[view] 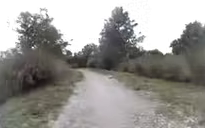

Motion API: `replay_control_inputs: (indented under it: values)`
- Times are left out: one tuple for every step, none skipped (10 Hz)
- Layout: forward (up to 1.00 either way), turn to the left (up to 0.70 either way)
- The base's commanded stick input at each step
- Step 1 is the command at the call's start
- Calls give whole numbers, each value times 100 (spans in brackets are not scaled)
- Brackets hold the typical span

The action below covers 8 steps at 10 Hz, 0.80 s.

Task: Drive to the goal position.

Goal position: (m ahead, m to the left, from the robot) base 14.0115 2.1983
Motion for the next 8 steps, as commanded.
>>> replay_control_inputs:
  values:
    - [85,0]
    - [85,0]
    - [85,0]
    - [85,0]
    - [85,0]
    - [85,0]
    - [85,0]
    - [85,0]
